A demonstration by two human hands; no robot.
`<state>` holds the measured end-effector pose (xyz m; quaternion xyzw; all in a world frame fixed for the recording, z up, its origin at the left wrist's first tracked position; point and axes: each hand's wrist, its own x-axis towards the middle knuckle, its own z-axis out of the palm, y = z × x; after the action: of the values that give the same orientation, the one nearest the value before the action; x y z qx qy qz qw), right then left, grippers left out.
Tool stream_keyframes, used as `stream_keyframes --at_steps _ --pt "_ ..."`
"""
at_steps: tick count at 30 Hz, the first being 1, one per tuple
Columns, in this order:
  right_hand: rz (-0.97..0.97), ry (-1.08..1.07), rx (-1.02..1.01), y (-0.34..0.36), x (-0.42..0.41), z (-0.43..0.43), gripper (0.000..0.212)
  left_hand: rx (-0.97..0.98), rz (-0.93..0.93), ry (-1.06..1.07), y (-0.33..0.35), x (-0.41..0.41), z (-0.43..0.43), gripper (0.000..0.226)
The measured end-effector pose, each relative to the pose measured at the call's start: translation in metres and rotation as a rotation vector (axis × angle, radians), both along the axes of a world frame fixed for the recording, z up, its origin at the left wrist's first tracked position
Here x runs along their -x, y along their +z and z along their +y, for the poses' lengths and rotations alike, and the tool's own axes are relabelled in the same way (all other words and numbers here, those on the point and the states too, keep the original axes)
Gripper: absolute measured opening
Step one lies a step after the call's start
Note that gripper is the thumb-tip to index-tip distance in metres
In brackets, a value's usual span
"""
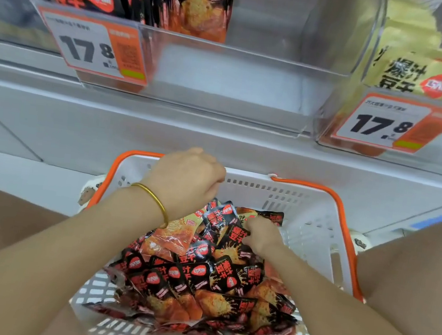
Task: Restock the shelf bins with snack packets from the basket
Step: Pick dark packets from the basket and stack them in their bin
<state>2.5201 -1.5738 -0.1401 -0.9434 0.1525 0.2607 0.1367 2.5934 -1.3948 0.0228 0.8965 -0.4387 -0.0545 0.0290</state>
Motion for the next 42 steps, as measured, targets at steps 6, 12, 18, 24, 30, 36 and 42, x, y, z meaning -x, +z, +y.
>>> stream_keyframes --at_steps 6,12,18,24,30,36,42 --pt "-0.047 -0.066 -0.42 0.087 -0.028 -0.009 0.008 -0.048 0.158 0.084 -0.008 -0.004 -0.009 0.036" --pt "-0.251 -0.266 -0.894 0.17 -0.021 -0.004 0.012 0.342 0.595 0.31 0.008 -0.007 -0.014 0.027" --pt "-0.332 -0.358 -1.193 0.221 -0.006 0.011 0.027 0.916 0.706 0.378 0.067 -0.009 -0.005 0.016" --pt "-0.707 -0.221 -1.047 0.312 -0.069 0.02 0.009 1.116 -0.119 0.276 0.126 -0.05 0.016 0.007" --pt "-0.666 -0.305 -0.642 0.301 -0.188 0.026 0.037 0.581 -0.608 0.367 0.093 -0.091 0.036 0.03" --pt "-0.645 -0.233 -0.155 0.275 -0.237 0.024 0.03 0.57 -0.627 0.345 0.09 -0.094 0.036 0.032" --pt "-0.634 -0.223 -0.256 0.26 -0.255 0.032 0.033 0.562 -0.635 0.349 0.088 -0.093 0.036 0.033"
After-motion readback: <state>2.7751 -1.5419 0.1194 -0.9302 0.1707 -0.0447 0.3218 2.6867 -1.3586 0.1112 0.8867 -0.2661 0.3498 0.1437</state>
